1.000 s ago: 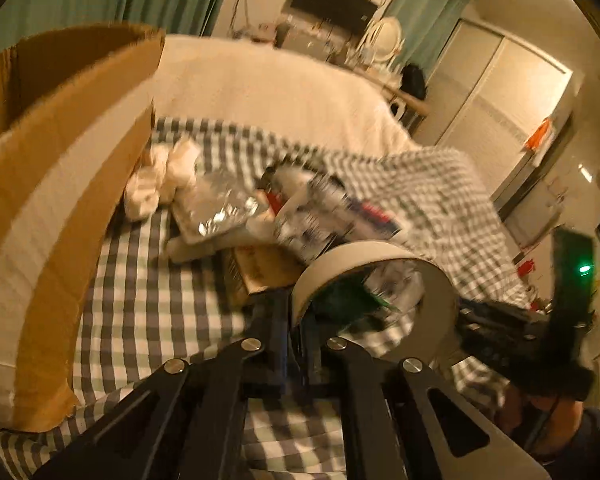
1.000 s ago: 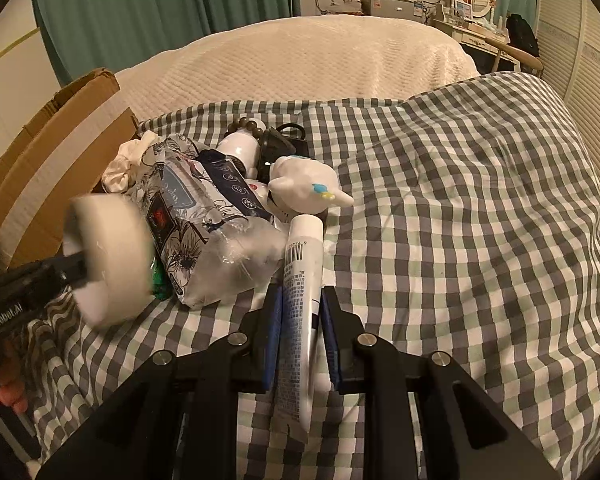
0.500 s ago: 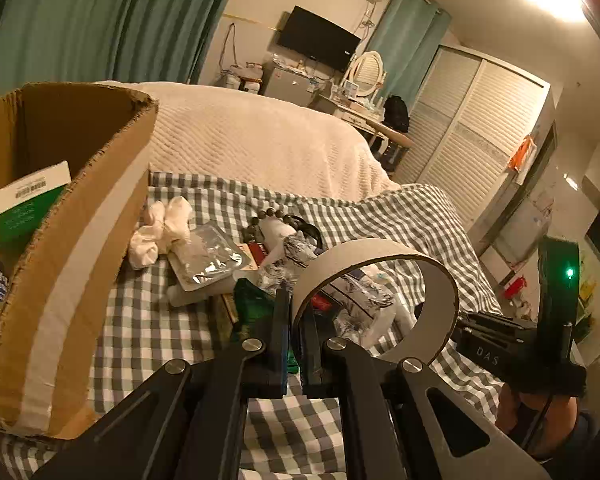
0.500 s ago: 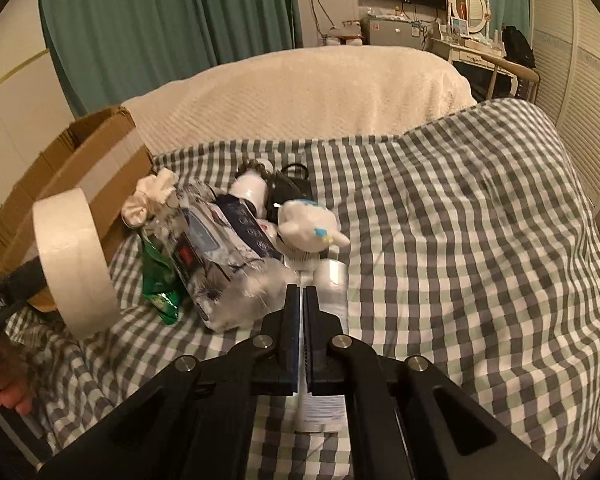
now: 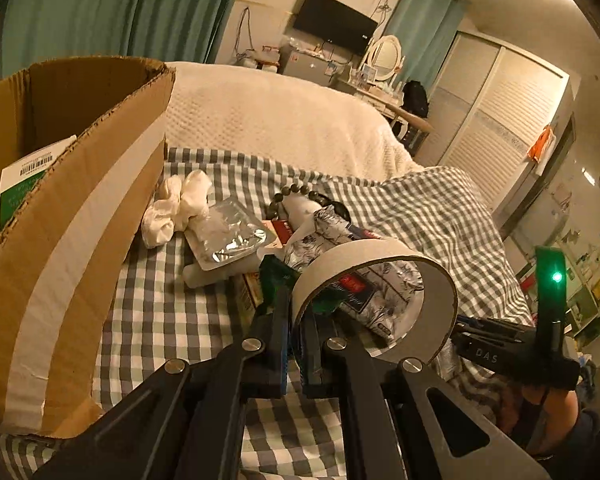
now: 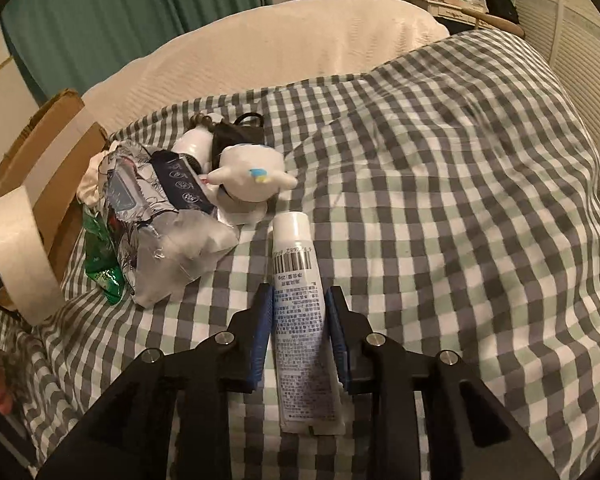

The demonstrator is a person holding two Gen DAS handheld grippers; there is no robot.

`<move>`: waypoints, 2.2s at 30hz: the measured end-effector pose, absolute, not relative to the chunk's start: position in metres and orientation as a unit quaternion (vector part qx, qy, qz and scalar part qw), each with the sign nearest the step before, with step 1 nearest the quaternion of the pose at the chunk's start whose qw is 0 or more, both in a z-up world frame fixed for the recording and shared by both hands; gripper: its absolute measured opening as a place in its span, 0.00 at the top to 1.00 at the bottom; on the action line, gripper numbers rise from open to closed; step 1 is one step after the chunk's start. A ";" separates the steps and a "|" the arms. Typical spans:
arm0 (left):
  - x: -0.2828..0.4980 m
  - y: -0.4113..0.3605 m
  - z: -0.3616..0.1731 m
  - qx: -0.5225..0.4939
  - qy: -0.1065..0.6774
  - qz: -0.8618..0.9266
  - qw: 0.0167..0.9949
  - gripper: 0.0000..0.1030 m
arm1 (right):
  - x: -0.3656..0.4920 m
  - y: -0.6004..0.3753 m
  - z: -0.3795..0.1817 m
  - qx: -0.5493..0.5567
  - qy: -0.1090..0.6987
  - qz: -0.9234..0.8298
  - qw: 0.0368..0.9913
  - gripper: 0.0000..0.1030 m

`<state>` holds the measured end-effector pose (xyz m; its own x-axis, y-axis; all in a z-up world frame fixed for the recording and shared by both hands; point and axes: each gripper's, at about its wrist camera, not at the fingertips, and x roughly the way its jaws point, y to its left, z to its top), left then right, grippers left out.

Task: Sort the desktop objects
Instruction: 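Drop the tape roll into the cardboard box with the left tool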

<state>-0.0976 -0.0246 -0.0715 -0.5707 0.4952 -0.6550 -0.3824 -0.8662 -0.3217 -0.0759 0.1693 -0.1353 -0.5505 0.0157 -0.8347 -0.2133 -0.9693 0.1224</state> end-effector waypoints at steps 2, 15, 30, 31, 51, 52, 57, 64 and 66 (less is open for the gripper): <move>-0.096 -0.027 -0.070 -0.388 -0.074 0.885 0.247 0.97 | -0.074 0.168 -0.132 -0.466 0.102 0.877 0.065 0.76; -0.075 -0.061 0.034 -0.270 -0.064 0.938 0.209 0.97 | -0.046 0.116 -0.021 -0.361 0.101 0.926 -0.038 0.76; -0.147 -0.212 0.040 -0.271 -0.104 0.957 -0.006 0.97 | -0.151 -0.042 0.044 -0.318 0.103 0.911 -0.241 0.76; -0.152 -0.217 0.028 -0.281 -0.103 0.954 -0.014 0.97 | -0.159 -0.050 0.038 -0.326 0.105 0.907 -0.244 0.76; -0.135 -0.203 0.021 -0.259 -0.057 0.964 -0.036 0.00 | -0.150 -0.012 0.038 -0.304 0.085 0.936 -0.154 0.48; -0.133 -0.197 0.023 -0.256 -0.043 0.965 -0.043 0.00 | -0.139 0.004 0.041 -0.302 0.078 0.940 -0.136 0.47; -0.130 -0.178 0.019 -0.282 -0.004 0.958 -0.058 0.00 | -0.080 0.069 0.038 -0.309 0.062 0.947 -0.067 0.41; -0.095 -0.135 0.034 -0.281 -0.020 0.959 -0.038 0.00 | -0.042 0.122 0.008 -0.314 0.052 0.948 -0.020 0.41; -0.083 -0.109 0.036 -0.282 -0.022 0.959 -0.011 0.00 | -0.037 0.133 0.001 -0.314 0.059 0.947 -0.024 0.41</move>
<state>-0.0833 -0.1094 0.0357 -0.8406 -0.0082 -0.5415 0.0332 -0.9988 -0.0365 -0.0372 0.1331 0.0005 -0.8015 -0.0817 -0.5924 0.0075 -0.9919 0.1266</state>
